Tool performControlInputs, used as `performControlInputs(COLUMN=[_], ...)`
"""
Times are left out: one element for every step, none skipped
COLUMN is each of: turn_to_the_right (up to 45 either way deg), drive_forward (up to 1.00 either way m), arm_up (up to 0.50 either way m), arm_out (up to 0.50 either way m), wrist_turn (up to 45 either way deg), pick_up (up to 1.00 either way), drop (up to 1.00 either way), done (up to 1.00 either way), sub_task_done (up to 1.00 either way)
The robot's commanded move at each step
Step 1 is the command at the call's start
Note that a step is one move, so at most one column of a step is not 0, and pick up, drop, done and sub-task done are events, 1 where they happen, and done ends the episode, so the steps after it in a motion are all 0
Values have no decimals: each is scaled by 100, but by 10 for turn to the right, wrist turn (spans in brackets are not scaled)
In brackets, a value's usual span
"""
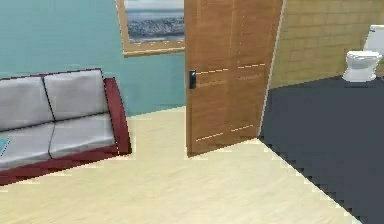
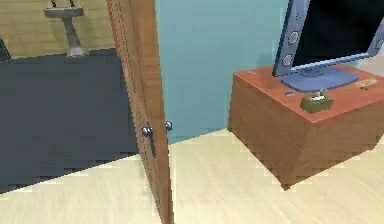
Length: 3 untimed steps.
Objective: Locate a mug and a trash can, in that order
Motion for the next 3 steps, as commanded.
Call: performControlInputs(turn_to_the_right=[120,0,450], drive_forward=[0,85,0], arm_up=[0,0,0], arm_out=[0,0,0], wrist_turn=[0,0,0], pick_up=[0,0,0], drop=[0,0,0], done=[0,0,0], sub_task_done=[0,0,0])
